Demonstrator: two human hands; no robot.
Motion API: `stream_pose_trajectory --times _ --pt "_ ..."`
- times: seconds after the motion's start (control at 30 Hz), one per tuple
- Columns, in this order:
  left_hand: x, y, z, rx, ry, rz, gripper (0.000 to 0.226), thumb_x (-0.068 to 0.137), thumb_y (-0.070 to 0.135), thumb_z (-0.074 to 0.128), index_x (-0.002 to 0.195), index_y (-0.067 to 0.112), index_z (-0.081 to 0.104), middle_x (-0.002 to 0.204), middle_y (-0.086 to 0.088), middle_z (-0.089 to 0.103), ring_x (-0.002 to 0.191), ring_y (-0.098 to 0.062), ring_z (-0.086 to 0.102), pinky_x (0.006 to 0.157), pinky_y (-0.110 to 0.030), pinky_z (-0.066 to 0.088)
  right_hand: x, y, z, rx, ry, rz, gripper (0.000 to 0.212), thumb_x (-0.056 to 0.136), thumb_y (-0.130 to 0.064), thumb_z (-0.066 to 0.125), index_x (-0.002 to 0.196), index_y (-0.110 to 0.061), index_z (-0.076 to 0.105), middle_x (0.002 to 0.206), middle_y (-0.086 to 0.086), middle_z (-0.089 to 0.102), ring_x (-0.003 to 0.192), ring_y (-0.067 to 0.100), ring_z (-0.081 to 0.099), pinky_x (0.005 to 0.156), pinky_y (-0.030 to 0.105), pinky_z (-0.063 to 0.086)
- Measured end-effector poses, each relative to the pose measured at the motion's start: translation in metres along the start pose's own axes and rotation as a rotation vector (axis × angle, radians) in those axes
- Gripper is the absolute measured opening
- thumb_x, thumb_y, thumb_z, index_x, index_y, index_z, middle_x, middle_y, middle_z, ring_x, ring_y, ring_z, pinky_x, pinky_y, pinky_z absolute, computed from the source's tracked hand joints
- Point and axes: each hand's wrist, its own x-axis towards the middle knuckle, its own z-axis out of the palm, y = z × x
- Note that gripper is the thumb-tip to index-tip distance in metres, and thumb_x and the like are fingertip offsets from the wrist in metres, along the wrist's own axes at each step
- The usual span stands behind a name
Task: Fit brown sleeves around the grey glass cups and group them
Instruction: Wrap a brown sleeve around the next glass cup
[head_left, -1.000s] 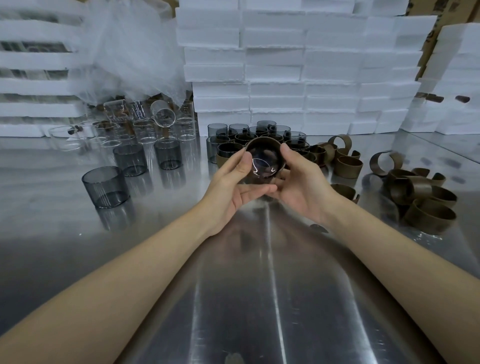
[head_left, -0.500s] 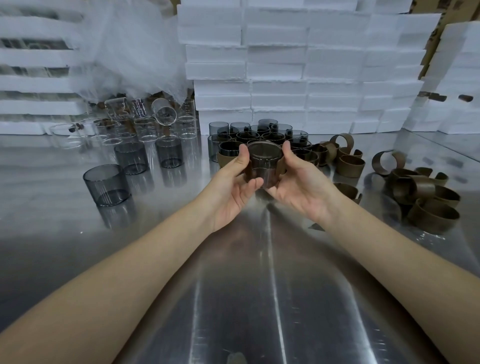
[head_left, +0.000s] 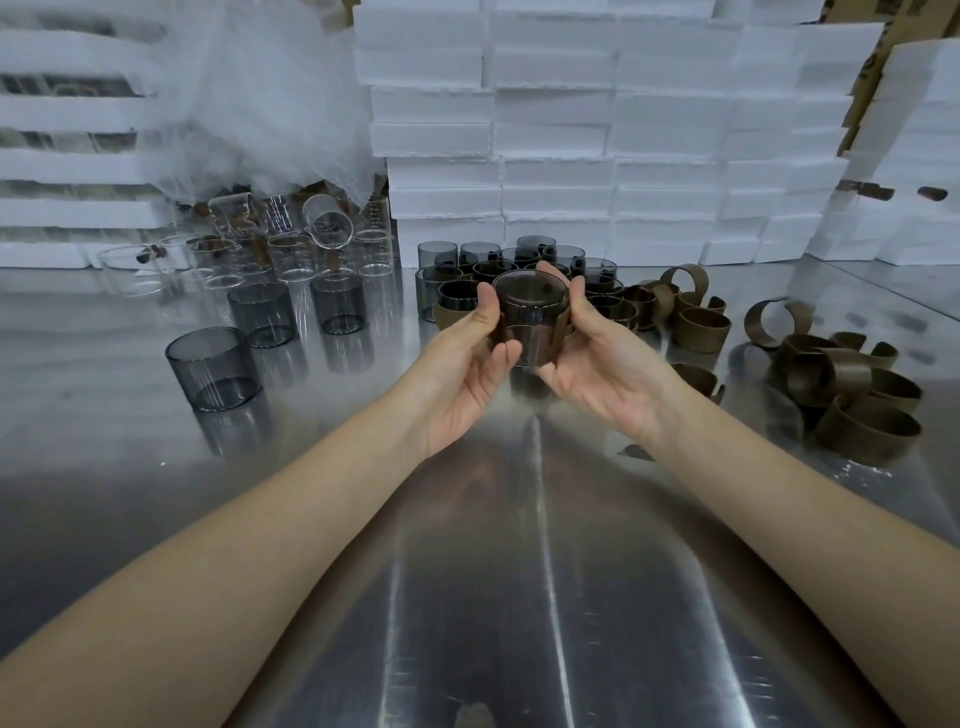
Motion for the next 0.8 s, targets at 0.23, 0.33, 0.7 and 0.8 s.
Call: stream_pose_trajectory --times 0.23,0.33,0.7,0.8 --pt "-0.001 -0.011 -0.005 0.147 0.023 0.128 0.042 0.087 0.038 0.06 0.117 0.01 0.063 0.102 -0.012 0.074 0.076 -0.019 0.073 0.065 -0.018 0.057 -0.003 0.001 -0.005 -0.169 0.035 -0.054 0.048 0.085 -0.033 0.056 0.129 -0.015 0.057 0.126 0.012 0.063 0.116 0.022 0.059 0.094 0.031 0.051" --pt "0.002 -0.012 -0.007 0.308 0.088 0.231 0.039 0.094 0.02 0.062 0.132 0.016 0.055 0.118 -0.009 0.07 0.088 -0.027 0.073 0.072 -0.024 0.058 -0.002 0.005 -0.009 -0.244 0.058 -0.057 0.045 0.089 -0.031 0.054 0.129 -0.01 0.057 0.109 0.007 0.069 0.103 0.019 0.062 0.09 0.03 0.05" --pt "0.004 -0.018 -0.021 1.167 0.133 0.552 0.074 0.071 -0.014 0.063 0.134 0.023 0.05 0.129 0.011 0.052 0.118 -0.003 0.051 0.103 -0.027 0.046 -0.006 0.017 -0.019 -1.18 -0.032 -0.428 0.066 0.076 0.008 0.073 0.133 -0.017 0.051 0.133 0.005 0.051 0.126 0.012 0.05 0.097 0.021 0.048" --pt "0.002 -0.016 -0.022 1.277 0.106 0.563 0.08 0.068 -0.022 0.049 0.138 0.017 0.047 0.135 0.009 0.045 0.125 -0.001 0.041 0.105 -0.008 0.032 -0.005 0.018 -0.022 -1.222 -0.031 -0.447 0.056 0.077 0.003 0.075 0.121 -0.025 0.056 0.123 -0.001 0.052 0.118 0.004 0.052 0.101 0.022 0.046"
